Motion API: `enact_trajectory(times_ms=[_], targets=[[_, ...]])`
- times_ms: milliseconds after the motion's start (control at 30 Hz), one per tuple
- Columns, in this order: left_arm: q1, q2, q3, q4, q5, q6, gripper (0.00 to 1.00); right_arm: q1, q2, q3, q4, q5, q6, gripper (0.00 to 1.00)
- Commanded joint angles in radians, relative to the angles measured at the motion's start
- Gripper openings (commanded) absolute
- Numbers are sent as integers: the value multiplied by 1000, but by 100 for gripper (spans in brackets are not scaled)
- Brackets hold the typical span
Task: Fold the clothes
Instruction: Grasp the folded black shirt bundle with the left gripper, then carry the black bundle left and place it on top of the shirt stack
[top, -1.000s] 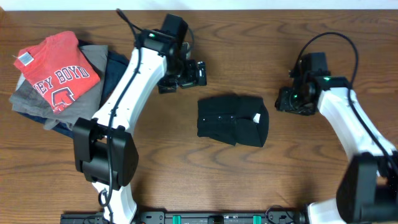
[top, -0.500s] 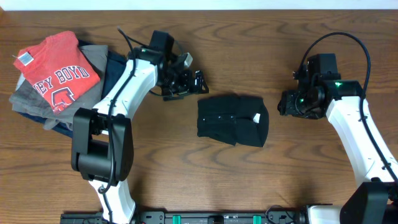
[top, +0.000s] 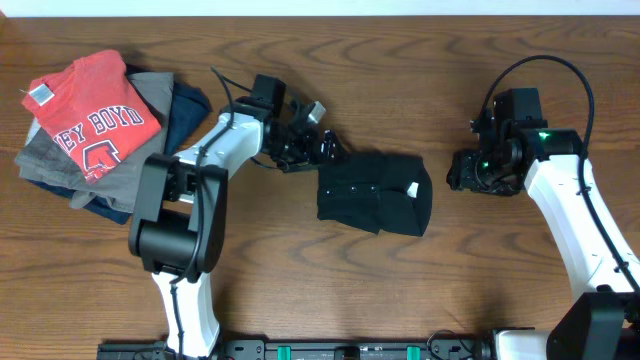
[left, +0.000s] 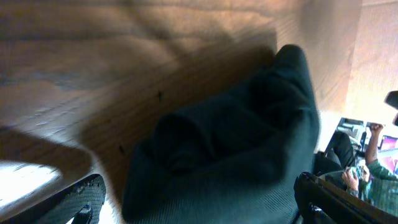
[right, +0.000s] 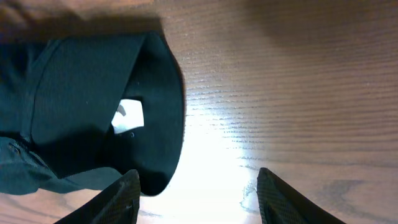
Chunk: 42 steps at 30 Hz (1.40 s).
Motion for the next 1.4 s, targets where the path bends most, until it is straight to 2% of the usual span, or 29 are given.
enact_trajectory(times_ms=[0, 167, 200, 400, 467, 567, 633, 733, 900, 1167, 1367], targets=[[-5, 51, -6, 3, 6, 16, 98, 6, -3, 12, -4, 0, -10, 59], [-26, 85, -6, -2, 37, 6, 100, 6, -3, 12, -3, 0, -10, 59], [-36, 84, -6, 2, 40, 6, 95, 6, -3, 12, -3, 0, -10, 59], [-76, 81, 0, 54, 66, 2, 34, 6, -3, 12, -3, 0, -3, 58], [-75, 80, 19, 43, 66, -6, 22, 6, -3, 12, -3, 0, -3, 58], [-56, 53, 48, 14, 49, -6, 18, 6, -3, 12, -3, 0, -3, 57], [-37, 13, 70, -21, -23, -5, 6, 6, -3, 12, -5, 0, -3, 57], [2, -66, 108, -100, -135, 54, 6, 6, -3, 12, -6, 1, -3, 57], [108, -186, 198, -185, -270, 66, 6, 6, -3, 12, -8, 1, -2, 56], [383, -276, 365, -183, -283, 66, 6, 6, -3, 12, -16, 20, 5, 56], [616, -275, 396, -65, -283, 66, 6, 6, -3, 12, -19, 36, 5, 56]])
